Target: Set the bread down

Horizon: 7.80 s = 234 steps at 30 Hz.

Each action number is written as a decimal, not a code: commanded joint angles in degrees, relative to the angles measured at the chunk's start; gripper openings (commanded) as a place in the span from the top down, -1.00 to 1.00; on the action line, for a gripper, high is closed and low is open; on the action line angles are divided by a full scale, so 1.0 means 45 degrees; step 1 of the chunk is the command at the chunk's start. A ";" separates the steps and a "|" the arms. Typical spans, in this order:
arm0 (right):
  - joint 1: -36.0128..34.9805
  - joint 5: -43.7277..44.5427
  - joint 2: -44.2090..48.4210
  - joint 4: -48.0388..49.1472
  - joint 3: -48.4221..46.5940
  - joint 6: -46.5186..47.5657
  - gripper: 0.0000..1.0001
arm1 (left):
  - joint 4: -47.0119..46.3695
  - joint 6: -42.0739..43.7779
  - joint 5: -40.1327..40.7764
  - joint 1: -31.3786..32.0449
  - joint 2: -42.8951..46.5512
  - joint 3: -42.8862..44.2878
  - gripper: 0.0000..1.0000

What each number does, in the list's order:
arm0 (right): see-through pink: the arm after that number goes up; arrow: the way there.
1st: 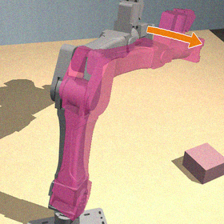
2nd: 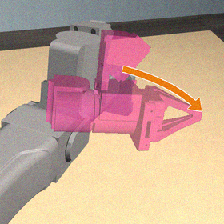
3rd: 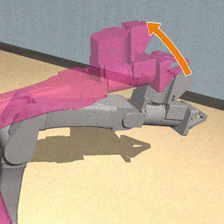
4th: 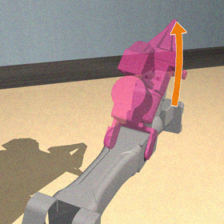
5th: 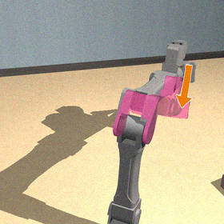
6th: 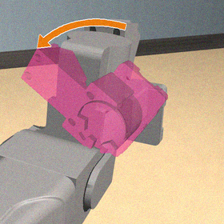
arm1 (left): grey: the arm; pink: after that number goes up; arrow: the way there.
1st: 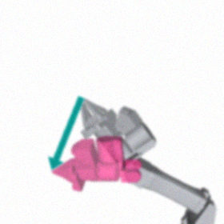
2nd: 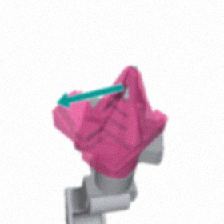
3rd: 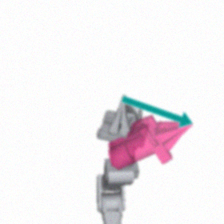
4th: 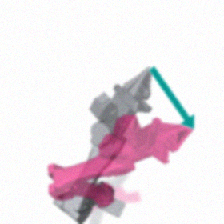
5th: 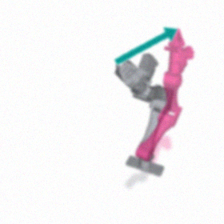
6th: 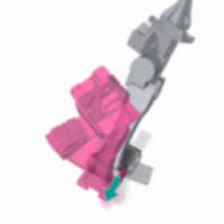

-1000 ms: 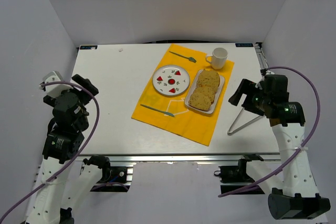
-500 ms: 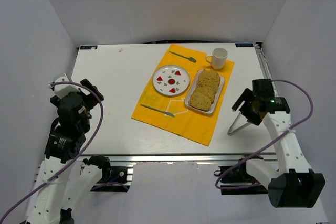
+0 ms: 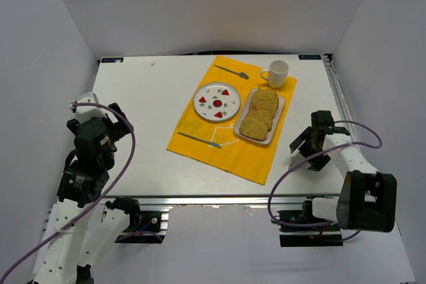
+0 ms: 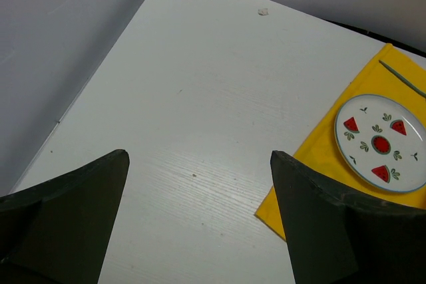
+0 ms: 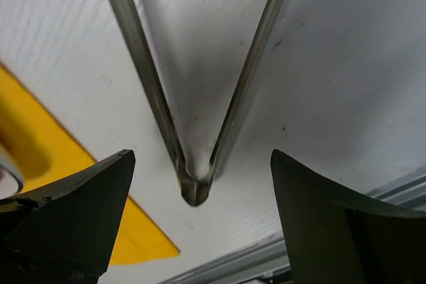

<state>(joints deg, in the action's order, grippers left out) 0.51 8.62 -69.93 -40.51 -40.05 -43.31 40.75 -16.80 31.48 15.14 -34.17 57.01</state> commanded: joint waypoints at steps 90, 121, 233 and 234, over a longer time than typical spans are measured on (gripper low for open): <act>-0.7380 -0.0785 0.0129 -0.4571 -0.8739 0.4566 0.00 | -0.0521 0.0628 -0.0727 0.0035 -0.0785 -0.0365 -0.96; -0.5563 -0.3458 0.0912 -0.1291 -0.4361 0.5933 0.03 | -0.0267 0.0647 -0.0747 0.0035 -0.0941 -0.0306 -0.96; 0.1273 0.2070 0.1576 -0.0220 -0.1571 0.0348 -0.14 | -0.1830 0.1271 0.0307 0.0016 -0.2387 0.0338 -0.96; 0.1273 0.1991 0.1363 -0.0119 -0.1181 0.0057 -0.14 | -0.1829 0.1272 0.0308 0.0035 -0.2348 0.0319 -0.96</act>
<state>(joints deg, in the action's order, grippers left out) 6.00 16.69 -63.33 -46.33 -47.18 -38.76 33.78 -12.03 33.52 15.14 -46.06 58.13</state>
